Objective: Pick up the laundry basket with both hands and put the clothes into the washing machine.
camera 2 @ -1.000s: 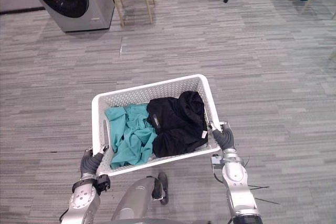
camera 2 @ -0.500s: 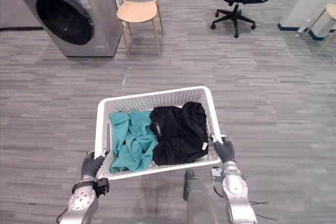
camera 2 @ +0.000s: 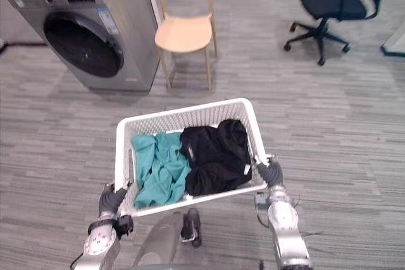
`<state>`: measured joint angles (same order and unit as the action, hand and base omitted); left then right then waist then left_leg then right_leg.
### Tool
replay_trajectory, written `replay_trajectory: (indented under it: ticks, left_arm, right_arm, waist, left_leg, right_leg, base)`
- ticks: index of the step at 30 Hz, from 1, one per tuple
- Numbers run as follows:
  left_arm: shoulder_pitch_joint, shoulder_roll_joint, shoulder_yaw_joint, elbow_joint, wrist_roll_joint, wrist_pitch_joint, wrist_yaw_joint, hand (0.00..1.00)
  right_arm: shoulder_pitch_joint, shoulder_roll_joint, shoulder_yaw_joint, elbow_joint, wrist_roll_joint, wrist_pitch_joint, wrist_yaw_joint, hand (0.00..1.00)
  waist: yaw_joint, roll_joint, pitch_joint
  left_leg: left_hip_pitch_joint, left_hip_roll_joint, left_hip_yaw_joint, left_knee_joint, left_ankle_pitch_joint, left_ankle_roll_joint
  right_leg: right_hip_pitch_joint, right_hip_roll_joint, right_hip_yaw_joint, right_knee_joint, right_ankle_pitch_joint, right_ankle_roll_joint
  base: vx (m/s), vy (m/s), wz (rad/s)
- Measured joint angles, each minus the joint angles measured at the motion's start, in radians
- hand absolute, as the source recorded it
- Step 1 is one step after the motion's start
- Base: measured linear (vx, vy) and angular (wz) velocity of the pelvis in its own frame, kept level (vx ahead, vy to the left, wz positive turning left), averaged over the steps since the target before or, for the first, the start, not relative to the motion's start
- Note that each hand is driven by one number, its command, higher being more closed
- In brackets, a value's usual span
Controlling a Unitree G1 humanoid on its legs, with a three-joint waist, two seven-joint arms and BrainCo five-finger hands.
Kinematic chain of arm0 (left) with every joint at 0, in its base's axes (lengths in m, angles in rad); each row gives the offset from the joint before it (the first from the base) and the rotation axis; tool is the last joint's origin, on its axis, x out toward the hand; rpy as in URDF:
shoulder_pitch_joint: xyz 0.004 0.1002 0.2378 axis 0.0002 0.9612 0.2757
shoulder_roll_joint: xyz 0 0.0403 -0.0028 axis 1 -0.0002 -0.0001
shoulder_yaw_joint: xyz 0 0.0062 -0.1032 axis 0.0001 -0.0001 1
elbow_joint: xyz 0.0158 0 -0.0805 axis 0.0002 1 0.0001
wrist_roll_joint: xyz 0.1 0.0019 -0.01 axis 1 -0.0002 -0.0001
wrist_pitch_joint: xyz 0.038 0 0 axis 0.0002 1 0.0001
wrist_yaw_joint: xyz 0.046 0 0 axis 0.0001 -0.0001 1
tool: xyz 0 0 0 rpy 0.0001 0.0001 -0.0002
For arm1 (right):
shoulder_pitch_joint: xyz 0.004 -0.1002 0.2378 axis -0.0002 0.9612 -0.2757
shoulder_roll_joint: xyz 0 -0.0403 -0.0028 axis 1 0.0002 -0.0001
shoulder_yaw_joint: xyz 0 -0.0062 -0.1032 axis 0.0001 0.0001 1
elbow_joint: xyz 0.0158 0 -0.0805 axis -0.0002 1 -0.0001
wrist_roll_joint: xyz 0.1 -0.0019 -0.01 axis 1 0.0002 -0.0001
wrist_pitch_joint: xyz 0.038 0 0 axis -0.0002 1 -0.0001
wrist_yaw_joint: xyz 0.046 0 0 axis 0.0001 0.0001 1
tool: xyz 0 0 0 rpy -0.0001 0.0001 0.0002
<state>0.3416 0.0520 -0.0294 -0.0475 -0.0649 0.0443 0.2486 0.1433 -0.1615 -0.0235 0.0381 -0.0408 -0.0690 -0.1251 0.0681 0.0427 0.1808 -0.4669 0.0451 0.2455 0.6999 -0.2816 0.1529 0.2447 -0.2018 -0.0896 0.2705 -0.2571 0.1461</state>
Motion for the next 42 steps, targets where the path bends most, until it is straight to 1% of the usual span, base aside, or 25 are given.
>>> replay_trajectory:
  ticks: [2,3,5,7,10,12,13,14,15,16,17,18,19,21,22,23,25,27,28,29,30,32,35,38,42]
  left_arm:
    - [-0.004,0.017,-0.002,0.001,0.000,0.011,0.000,1.00]
    - [-0.006,0.037,-0.001,0.008,0.005,0.029,0.000,1.00]
    - [0.007,0.044,-0.001,0.008,0.022,0.034,0.000,1.00]
    - [0.006,0.058,0.000,0.007,0.030,0.030,0.000,1.00]
    - [-0.029,0.071,-0.002,0.008,0.030,0.029,-0.003,1.00]
    - [-0.054,0.071,-0.009,0.026,0.030,0.029,-0.004,1.00]
    - [-0.048,0.066,-0.011,0.038,0.033,0.030,-0.006,1.00]
    - [-0.056,0.031,-0.007,0.056,0.039,0.030,-0.009,1.00]
    - [-0.069,0.029,-0.008,0.061,0.040,0.031,-0.012,1.00]
    - [-0.091,0.016,-0.014,0.085,0.041,0.031,-0.021,1.00]
    - [-0.081,-0.011,-0.013,0.109,0.042,0.029,-0.024,1.00]
    - [-0.063,-0.010,-0.013,0.100,0.042,0.029,-0.026,1.00]
    - [-0.047,-0.008,-0.022,0.082,0.039,0.021,-0.028,1.00]
    - [-0.059,0.000,-0.018,0.069,0.039,0.016,-0.027,1.00]
    - [-0.059,0.022,-0.018,0.068,0.038,0.015,-0.027,1.00]
    - [-0.055,0.028,-0.018,0.068,0.037,0.015,-0.027,1.00]
    - [-0.048,0.022,-0.019,0.068,0.037,0.016,-0.028,1.00]
    - [-0.048,0.015,-0.021,0.068,0.037,0.016,-0.028,1.00]
    - [-0.043,0.006,-0.022,0.067,0.038,0.016,-0.028,1.00]
    - [-0.043,0.011,-0.021,0.070,0.038,0.016,-0.028,1.00]
    - [-0.043,0.023,-0.020,0.073,0.038,0.018,-0.028,1.00]
    - [-0.039,0.030,-0.020,0.063,0.038,0.018,-0.028,1.00]
    - [-0.019,0.036,-0.017,0.063,0.039,0.023,-0.028,1.00]
    - [-0.007,0.063,-0.018,0.063,0.040,0.024,-0.028,1.00]
    - [-0.009,0.069,-0.019,0.064,0.040,0.024,-0.028,1.00]
  right_arm:
    - [-0.011,0.018,-0.011,0.018,-0.006,0.001,0.006,1.00]
    - [-0.003,0.042,-0.012,0.042,-0.010,0.006,0.016,1.00]
    - [0.014,0.046,-0.007,0.049,-0.010,0.005,0.022,1.00]
    - [0.022,0.050,0.001,0.042,-0.010,-0.002,0.025,1.00]
    - [0.023,0.053,-0.012,0.013,-0.009,-0.002,0.025,1.00]
    - [0.024,0.055,-0.022,0.013,-0.008,0.000,0.019,1.00]
    - [0.037,0.054,-0.018,0.011,-0.009,0.002,0.018,1.00]
    - [0.038,0.028,-0.021,0.006,-0.009,0.007,0.018,1.00]
    - [0.039,0.024,-0.023,-0.007,-0.009,0.010,0.018,1.00]
    - [0.050,0.013,-0.039,-0.016,-0.009,0.013,0.019,1.00]
    - [0.061,0.001,-0.038,-0.022,-0.008,0.010,0.021,1.00]
    - [0.073,0.007,-0.035,-0.033,-0.009,0.011,0.022,1.00]
    - [0.088,0.010,-0.037,-0.071,-0.006,0.010,0.011,1.00]
    - [0.080,0.023,-0.038,-0.063,0.001,0.011,-0.002,1.00]
    - [0.080,0.042,-0.034,-0.067,0.001,0.011,-0.004,1.00]
    - [0.081,0.047,-0.035,-0.068,0.001,0.010,-0.003,1.00]
    - [0.078,0.042,-0.036,-0.062,0.001,0.009,-0.003,1.00]
    - [0.079,0.030,-0.037,-0.061,0.001,0.008,-0.004,1.00]
    - [0.084,0.023,-0.038,-0.059,0.000,0.008,-0.004,1.00]
    - [0.081,0.024,-0.038,-0.045,-0.001,0.007,-0.005,1.00]
    - [0.080,0.048,-0.039,-0.022,-0.001,0.011,-0.006,1.00]
    - [0.077,0.055,-0.040,-0.021,-0.004,0.003,-0.003,1.00]
    - [0.058,0.060,-0.041,0.029,-0.022,0.010,0.013,1.00]
    - [0.063,0.080,-0.036,0.045,-0.041,0.007,0.019,1.00]
    - [0.064,0.079,-0.038,0.048,-0.044,0.004,0.020,1.00]
  waist:
    - [-0.004,-0.027,0.009]
    - [-0.006,-0.042,0.013]
    - [-0.014,-0.031,0.013]
    - [-0.053,-0.004,-0.004]
    - [-0.087,-0.003,-0.004]
    - [-0.102,-0.002,0.002]
    - [-0.119,0.004,-0.010]
    - [-0.105,0.074,-0.017]
    - [-0.105,0.072,-0.015]
    - [-0.121,0.056,0.005]
    - [-0.125,0.053,0.024]
    - [-0.119,0.078,0.008]
    - [-0.111,0.107,0.021]
    - [-0.087,0.128,0.022]
    - [-0.068,0.089,0.043]
    - [-0.057,0.075,0.045]
    - [-0.040,0.042,0.048]
    - [-0.030,0.039,0.049]
    - [-0.029,0.060,0.038]
    - [-0.027,0.054,0.041]
    - [-0.033,0.020,0.022]
    - [-0.042,0.008,0.006]
    - [-0.033,-0.001,0.013]
    - [-0.057,-0.003,0.011]
    - [-0.057,-0.017,0.002]
  left_leg:
    - [0.087,-0.044,0.005,-0.007,-0.072,-0.009]
    - [0.212,-0.084,0.002,-0.059,-0.103,-0.035]
    - [0.364,-0.110,-0.017,-0.174,-0.105,-0.039]
    - [0.539,-0.115,-0.069,-0.347,-0.103,-0.041]
    - [0.652,-0.106,-0.122,-0.437,-0.114,-0.069]
    - [0.730,-0.096,-0.155,-0.449,-0.146,-0.128]
    - [0.775,-0.090,-0.184,-0.452,-0.153,-0.138]
    - [0.784,-0.032,-0.213,-0.409,-0.145,-0.148]
    - [0.766,-0.034,-0.227,-0.348,-0.117,-0.187]
    - [0.740,-0.073,-0.247,-0.224,0.011,-0.176]
    - [0.722,-0.081,-0.203,-0.057,0.170,-0.182]
    - [0.685,-0.053,-0.186,0.054,0.267,-0.189]
    - [0.573,0.040,-0.152,0.332,0.294,-0.190]
    - [0.381,0.141,-0.144,0.580,0.175,-0.140]
    - [0.295,0.151,-0.138,0.579,0.109,-0.100]
    - [0.255,0.148,-0.133,0.545,0.076,-0.101]
    - [0.148,0.107,-0.137,0.266,0.004,-0.141]
    - [0.123,0.058,-0.169,-0.018,0.023,-0.169]
    - [0.141,0.051,-0.196,-0.240,0.140,-0.202]
    - [0.156,0.049,-0.181,-0.234,0.193,-0.138]
    - [0.170,0.017,-0.160,-0.228,0.181,-0.123]
    - [0.180,-0.019,-0.129,-0.201,0.103,-0.088]
    - [0.303,-0.042,-0.058,-0.199,0.012,-0.059]
    - [0.410,-0.050,-0.051,-0.264,0.003,-0.052]
    - [0.436,-0.046,-0.057,-0.302,-0.005,-0.070]
  right_leg:
    - [-0.139,-0.029,0.092,0.404,0.052,0.122]
    - [-0.240,-0.038,0.119,0.733,0.072,0.102]
    - [-0.323,-0.043,0.067,0.883,0.036,0.016]
    - [-0.479,-0.016,-0.071,0.838,-0.021,-0.083]
    - [-0.642,0.051,-0.160,0.506,-0.028,-0.117]
    - [-0.689,0.122,-0.158,0.208,0.115,-0.149]
    - [-0.673,0.170,-0.142,0.096,0.347,-0.199]
    - [-0.655,0.204,-0.150,0.131,0.316,-0.226]
    - [-0.656,0.193,-0.142,0.169,0.274,-0.215]
    - [-0.674,0.119,-0.154,0.345,0.196,-0.265]
    - [-0.654,0.132,-0.210,0.415,0.127,-0.238]
    - [-0.596,0.176,-0.232,0.295,0.136,-0.252]
    - [-0.514,0.236,-0.262,0.225,0.113,-0.287]
    - [-0.412,0.289,-0.253,0.155,0.068,-0.301]
    - [-0.330,0.284,-0.228,0.096,0.069,-0.285]
    - [-0.292,0.279,-0.214,0.060,0.073,-0.278]
    - [-0.181,0.250,-0.180,-0.034,0.073,-0.252]
    - [-0.130,0.213,-0.151,-0.046,0.037,-0.191]
    - [-0.101,0.209,-0.120,-0.037,-0.001,-0.138]
    - [-0.089,0.206,-0.100,-0.026,-0.028,-0.116]
    - [-0.086,0.160,-0.068,-0.021,-0.039,-0.108]
    - [-0.111,0.109,-0.019,0.052,-0.047,-0.083]
    - [-0.257,0.014,0.008,0.499,-0.027,0.036]
    - [-0.360,-0.028,-0.080,0.648,-0.057,-0.030]
    - [-0.459,-0.009,-0.088,0.419,-0.065,-0.048]
  base:
    - [0.79,0.323,0.13]
    - [0.70,0.212,0.13]
    - [0.62,0.160,0.08]
    - [0.74,0.163,0.29]
    - [0.69,0.056,0.55]
    - [0.70,-0.032,0.63]
    - [1.01,-0.055,0.33]
    - [0.87,-0.023,0.22]
    - [0.98,-0.023,0.18]
    - [0.85,-0.115,0.50]
    - [0.77,-0.202,0.34]
    - [0.50,-0.281,0.02]
    - [0.40,-0.158,-0.21]
    - [0.60,-0.011,-0.21]
    - [0.63,0.025,-0.20]
    - [0.61,0.028,-0.24]
    - [0.57,0.106,-0.26]
    - [0.59,0.243,-0.35]
    - [0.53,0.249,-0.44]
    - [0.52,0.255,-0.31]
    - [0.53,0.297,-0.15]
    - [0.59,0.345,-0.26]
    - [0.33,0.193,-0.53]
    - [0.31,0.113,-0.07]
    - [0.19,-0.018,0.06]
